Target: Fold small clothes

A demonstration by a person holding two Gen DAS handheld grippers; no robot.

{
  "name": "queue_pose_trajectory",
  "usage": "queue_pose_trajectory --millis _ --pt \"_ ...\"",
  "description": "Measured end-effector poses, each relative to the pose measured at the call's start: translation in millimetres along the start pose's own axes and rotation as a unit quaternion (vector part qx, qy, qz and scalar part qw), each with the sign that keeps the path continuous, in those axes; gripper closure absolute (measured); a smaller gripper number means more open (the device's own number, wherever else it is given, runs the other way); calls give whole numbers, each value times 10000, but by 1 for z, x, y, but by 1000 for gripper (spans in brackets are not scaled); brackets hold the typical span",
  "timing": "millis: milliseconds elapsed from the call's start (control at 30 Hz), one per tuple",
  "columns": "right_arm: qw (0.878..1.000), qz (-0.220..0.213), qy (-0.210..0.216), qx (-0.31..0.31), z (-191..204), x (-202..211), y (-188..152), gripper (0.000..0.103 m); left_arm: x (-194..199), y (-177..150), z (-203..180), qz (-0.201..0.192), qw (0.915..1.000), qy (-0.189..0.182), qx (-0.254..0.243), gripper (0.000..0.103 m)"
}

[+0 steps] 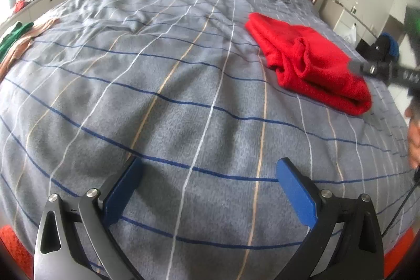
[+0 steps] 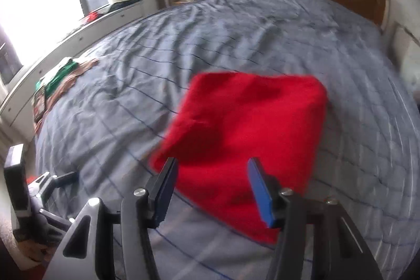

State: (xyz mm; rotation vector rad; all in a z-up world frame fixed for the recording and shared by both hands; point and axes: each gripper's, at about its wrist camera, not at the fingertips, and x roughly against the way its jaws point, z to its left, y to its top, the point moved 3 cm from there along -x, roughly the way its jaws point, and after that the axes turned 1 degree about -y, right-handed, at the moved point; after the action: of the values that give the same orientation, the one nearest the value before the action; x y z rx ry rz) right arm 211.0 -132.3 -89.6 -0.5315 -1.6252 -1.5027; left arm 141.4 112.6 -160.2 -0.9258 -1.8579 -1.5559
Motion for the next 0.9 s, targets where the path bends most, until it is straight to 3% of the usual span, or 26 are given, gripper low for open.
queue_pose_trajectory --millis 133,233,333,400,500,633,800,900 --pt "9938 768 345 -720 -22 -42 -32 48 -1 -2 -3 37 9997 108 -208 1" --pt "9945 510 490 -776 -23 -28 -37 47 6 7 -3 32 9997 -13 -251 1" --pt "9930 242 643 -956 -34 -6 -36 33 17 37 -3 -199 9982 -563 -20 1" --pt "9924 -7 486 -1132 -54 9 -36 26 15 65 -8 -164 9944 -1033 114 1" --pt "9899 -176 246 -1382 -79 19 -35 24 7 100 -21 -59 9897 -1425 132 1" --pt "9781 -315 197 -2050 -118 24 -41 24 2 132 -36 27 9866 -1592 355 1" --pt "9759 -463 -78 -2131 -127 32 -65 24 19 112 -46 -250 9916 -1264 -100 1" --pt "9755 -323 -256 -2163 -129 29 -84 24 9 93 -43 -121 9946 -921 -456 1"
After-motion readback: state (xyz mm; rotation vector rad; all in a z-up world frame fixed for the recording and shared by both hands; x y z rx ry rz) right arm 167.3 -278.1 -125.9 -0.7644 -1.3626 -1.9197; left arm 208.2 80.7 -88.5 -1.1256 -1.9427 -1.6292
